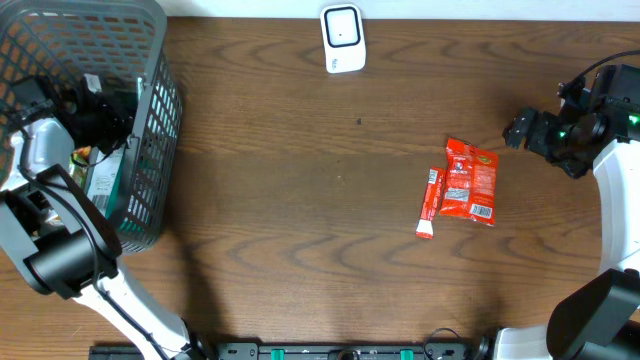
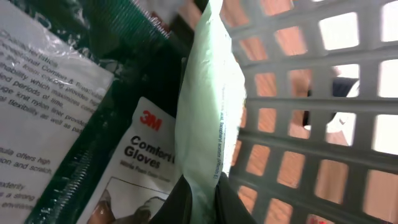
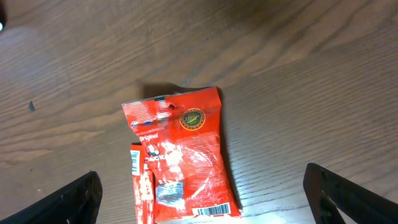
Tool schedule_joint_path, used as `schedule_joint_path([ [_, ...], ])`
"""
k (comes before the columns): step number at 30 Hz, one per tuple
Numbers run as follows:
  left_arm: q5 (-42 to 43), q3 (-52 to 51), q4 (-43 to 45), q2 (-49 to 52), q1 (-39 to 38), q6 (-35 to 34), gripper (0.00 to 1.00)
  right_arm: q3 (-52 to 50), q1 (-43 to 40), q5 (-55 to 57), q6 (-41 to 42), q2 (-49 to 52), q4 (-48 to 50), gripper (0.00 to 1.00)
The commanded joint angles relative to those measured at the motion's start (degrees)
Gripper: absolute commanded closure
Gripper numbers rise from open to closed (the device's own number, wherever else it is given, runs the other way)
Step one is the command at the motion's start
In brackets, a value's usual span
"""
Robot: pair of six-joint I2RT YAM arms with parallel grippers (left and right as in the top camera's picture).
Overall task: Scan the item barcode
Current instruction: 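Grasp the pale green wipes pack in the basket with the left gripper, then lift the wipes pack out and carry it beside the stick packet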
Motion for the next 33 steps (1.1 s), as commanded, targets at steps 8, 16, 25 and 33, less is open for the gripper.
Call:
schedule_joint_path([
  [8,-3.5,0.5,0.7,-14.5,2.2,-1.6,0.93,0.6,-0.3,-0.3,-0.5,0.2,-0.1,0.01],
  [16,-9.0,0.5,0.7,-26.5,2.4,-4.4,0.93,0.6,-0.3,-0.3,-0.5,0.2,-0.1,0.01],
  [25,-16.8,0.5,-8.7,-46.6,1.0,-5.0,0.93,0.6,-0.3,-0.3,-0.5,0.2,-0.1,0.01],
  [33,-16.8,-1.4,-27.8,-54.1,-15.0,-4.9,0.93,0.6,-0.3,-0.3,-0.5,0.2,-0.1,0.01],
])
